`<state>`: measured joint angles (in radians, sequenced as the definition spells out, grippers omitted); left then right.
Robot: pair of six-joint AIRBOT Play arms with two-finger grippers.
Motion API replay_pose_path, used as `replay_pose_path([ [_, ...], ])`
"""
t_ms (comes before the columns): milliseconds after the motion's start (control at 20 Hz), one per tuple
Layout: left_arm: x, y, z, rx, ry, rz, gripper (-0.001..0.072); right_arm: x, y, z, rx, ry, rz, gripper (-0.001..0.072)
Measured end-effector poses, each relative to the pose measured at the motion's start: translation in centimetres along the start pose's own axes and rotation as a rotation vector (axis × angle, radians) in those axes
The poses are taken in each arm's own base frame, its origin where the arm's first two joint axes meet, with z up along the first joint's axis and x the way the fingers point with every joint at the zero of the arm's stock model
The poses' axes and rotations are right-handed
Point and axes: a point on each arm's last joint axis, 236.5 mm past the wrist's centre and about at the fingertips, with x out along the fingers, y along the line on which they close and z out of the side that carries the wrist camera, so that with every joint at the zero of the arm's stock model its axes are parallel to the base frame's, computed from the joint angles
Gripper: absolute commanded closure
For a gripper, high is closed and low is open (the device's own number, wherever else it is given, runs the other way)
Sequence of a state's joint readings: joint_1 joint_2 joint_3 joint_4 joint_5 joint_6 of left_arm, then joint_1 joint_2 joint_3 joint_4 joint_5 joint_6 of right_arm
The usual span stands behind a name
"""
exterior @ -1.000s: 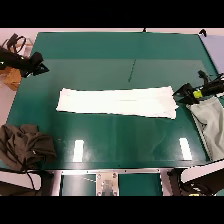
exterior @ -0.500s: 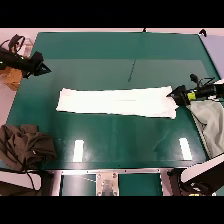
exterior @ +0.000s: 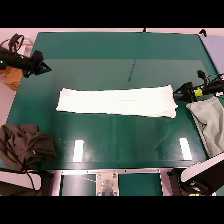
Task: Fold the shirts.
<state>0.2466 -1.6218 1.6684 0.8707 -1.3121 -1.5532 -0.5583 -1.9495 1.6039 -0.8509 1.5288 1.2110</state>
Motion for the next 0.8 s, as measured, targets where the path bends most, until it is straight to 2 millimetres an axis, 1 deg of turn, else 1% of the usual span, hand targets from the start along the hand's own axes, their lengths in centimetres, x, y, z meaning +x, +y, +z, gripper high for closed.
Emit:
replay_pose_path([
  [250,0.2,-3.4,-0.2,0.035,0.002,-0.123,0.0687,1.0,-0.9,-0.6,0.028,0.04,0.004,0.0113],
  [350,0.8,-5.2,-0.8,0.069,0.014,-0.162,0.0687,1.5,-1.2,-1.2,0.039,0.06,0.004,0.0113],
  [500,2.2,-8.0,-1.9,0.126,0.029,-0.2,0.0687,2.8,-1.6,-2.3,0.05,0.096,0.006,0.0116],
  [550,2.8,-9.2,-2.4,0.15,0.036,-0.213,0.0687,3.2,-1.7,-2.5,0.049,0.102,0.004,0.0182],
  [600,3.4,-10.4,-3.0,0.175,0.041,-0.226,0.0687,3.5,-1.8,-2.6,0.044,0.107,-0.003,0.0333],
  [650,4.0,-11.5,-3.5,0.202,0.045,-0.236,0.0687,3.8,-1.9,-2.6,0.037,0.109,-0.014,0.0361],
  [800,5.8,-14.9,-5.5,0.289,0.054,-0.268,0.0687,4.2,-1.2,-2.0,0.0,0.102,-0.031,0.0361],
])
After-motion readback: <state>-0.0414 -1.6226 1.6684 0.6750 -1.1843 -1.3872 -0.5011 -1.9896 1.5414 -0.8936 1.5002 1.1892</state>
